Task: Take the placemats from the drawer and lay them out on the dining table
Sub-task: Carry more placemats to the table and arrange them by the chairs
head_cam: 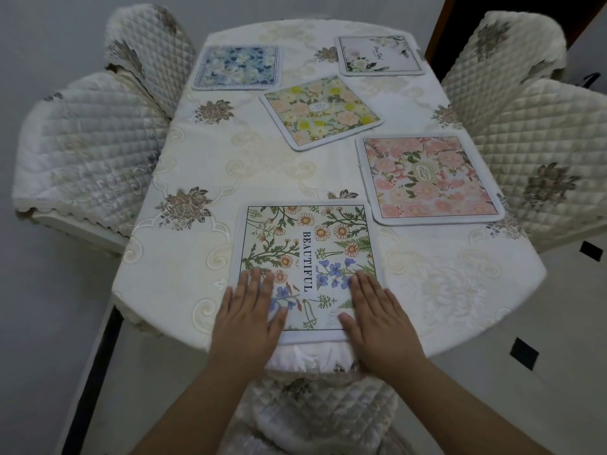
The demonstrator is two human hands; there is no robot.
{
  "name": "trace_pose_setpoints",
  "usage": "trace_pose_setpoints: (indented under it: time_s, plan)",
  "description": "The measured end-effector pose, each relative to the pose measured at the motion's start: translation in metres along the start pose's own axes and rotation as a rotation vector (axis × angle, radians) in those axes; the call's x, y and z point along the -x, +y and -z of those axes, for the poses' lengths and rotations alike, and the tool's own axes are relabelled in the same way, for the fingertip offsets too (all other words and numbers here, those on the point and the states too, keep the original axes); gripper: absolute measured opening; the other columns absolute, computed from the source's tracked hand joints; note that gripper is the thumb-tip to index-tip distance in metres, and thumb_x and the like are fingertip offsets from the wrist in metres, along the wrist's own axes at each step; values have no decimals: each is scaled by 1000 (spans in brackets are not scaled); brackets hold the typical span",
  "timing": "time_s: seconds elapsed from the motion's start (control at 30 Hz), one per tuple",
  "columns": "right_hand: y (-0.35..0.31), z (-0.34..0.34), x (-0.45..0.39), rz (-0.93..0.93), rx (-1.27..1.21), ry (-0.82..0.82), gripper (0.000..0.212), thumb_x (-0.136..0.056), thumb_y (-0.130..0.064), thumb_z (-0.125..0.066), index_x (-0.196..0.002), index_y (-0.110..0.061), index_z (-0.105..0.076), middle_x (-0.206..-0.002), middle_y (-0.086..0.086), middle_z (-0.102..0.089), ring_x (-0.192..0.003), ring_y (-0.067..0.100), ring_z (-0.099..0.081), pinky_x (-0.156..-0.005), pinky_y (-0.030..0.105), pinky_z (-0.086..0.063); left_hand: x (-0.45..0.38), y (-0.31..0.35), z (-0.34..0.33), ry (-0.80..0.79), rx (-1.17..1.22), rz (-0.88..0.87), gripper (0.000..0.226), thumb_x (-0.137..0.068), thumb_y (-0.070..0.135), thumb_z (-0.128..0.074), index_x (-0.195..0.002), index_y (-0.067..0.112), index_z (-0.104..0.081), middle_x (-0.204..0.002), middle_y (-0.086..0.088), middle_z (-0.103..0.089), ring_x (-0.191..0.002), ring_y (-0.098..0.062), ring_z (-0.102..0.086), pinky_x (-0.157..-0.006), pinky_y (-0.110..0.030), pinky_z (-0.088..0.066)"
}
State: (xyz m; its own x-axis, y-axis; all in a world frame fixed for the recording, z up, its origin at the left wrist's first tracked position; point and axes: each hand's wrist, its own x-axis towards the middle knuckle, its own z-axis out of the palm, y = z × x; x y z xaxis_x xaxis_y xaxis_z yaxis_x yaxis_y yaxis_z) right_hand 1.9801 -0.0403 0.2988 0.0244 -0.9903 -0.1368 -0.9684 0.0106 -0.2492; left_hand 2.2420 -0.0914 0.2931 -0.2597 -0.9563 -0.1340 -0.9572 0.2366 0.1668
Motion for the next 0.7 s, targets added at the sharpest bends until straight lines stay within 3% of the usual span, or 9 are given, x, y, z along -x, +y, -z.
trace_pose_setpoints:
  time_s: [0.07,0.1,0.17,0.23,0.3,0.37,0.5,0.6,0.7]
  plan:
    - [13,11,-1,44,-30,-28,62,-104,-55,-7,-160,-31,2,-166,-13,10,-152,2,9,-123,30,-1,4,-17,3,-50,44,36,79,-95,71,-1,-159,27,15,-167,4,18,-152,-13,24,-125,-41,7]
    - [18,19,-4,64,-56,-12,60,-104,-52,-10,-160,-31,-15,-167,-11,-7,-152,3,-6,-123,29,-9,4,-24,5,-60,49,46,83,-92,73,4,-159,24,16,-167,3,20,-151,-13,26,-125,-40,10]
    - [23,41,-21,57,-127,100,56,-103,-46,-22,-143,-23,-55,-149,-4,-51,-135,14,-44,-112,30,-31,2,-32,13,-10,-3,31,85,-94,71,5,-160,18,8,-168,-3,13,-154,-17,19,-125,-43,8]
    - [17,61,-49,16,-194,230,46,-105,-38,-32,-127,-15,-66,-131,2,-63,-120,22,-54,-101,32,-39,-14,-26,26,87,-26,-14,79,-100,63,-4,-161,12,-2,-169,-6,4,-155,-19,13,-126,-44,2]
    - [1,69,-88,-17,-239,250,42,-106,-34,-36,-136,-14,-60,-144,5,-54,-133,23,-45,-110,34,-33,-46,-6,36,109,53,-59,72,-103,57,-9,-161,15,2,-169,-2,9,-154,-16,17,-127,-43,-1]
    - [-17,64,-131,-30,-247,168,51,-107,-38,-32,-151,-13,-42,-160,6,-34,-149,23,-25,-121,36,-17,-88,21,42,97,130,-92,68,-105,52,-13,-162,18,1,-169,-1,8,-155,-17,14,-127,-41,-2]
    - [-20,31,-175,-53,-94,-8,69,-105,-51,-19,-160,-12,-7,-168,8,0,-155,23,4,-125,38,1,-138,45,26,-1,84,-44,63,-104,53,-14,-162,30,-1,-170,-1,3,-156,-22,9,-126,-46,1]
    - [3,14,-167,-90,-28,64,76,-100,-62,-9,-160,-17,0,-167,0,6,-154,16,7,-125,38,2,-134,37,11,49,22,2,66,-100,62,-11,-160,39,2,-170,5,5,-155,-21,14,-124,-49,8]
    - [17,16,-162,-163,-46,111,78,-99,-62,-9,-160,-15,-2,-168,3,0,-154,15,3,-125,38,-3,-135,27,11,72,44,111,76,-97,67,-11,-162,29,3,-170,1,8,-155,-21,15,-124,-46,11]
